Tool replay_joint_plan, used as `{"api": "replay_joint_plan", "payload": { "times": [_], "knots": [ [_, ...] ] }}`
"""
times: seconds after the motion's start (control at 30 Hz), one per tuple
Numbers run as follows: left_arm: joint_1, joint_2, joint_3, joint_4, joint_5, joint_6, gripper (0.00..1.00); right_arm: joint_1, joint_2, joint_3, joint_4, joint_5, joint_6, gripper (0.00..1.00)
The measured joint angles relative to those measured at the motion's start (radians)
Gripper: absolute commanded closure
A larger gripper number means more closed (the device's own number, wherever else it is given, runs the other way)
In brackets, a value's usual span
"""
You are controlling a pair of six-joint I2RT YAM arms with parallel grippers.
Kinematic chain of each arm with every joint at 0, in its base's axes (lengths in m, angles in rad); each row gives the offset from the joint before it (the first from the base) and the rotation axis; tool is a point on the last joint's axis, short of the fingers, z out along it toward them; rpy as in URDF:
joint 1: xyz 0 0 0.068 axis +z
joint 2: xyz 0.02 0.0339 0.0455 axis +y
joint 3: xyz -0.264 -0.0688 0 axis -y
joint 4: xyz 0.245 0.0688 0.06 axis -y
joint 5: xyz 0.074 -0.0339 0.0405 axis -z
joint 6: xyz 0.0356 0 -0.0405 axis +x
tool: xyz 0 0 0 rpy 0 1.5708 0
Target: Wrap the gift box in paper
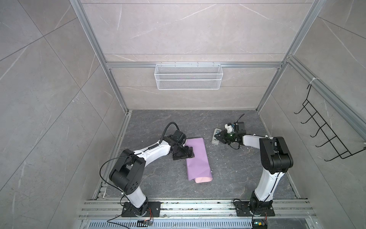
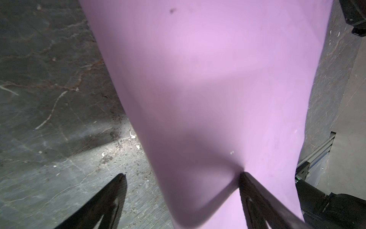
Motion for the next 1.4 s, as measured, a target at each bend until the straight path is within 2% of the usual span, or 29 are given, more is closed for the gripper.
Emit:
{"api": "replay_joint_plan", "payload": {
  "times": [1.4],
  "knots": [
    [0.0,0.0,0.0,0.0,0.003,0.0,0.11,-0.011,-0.003,-0.006,-0.012,-0.014,0.007,0.76]
  ]
}}
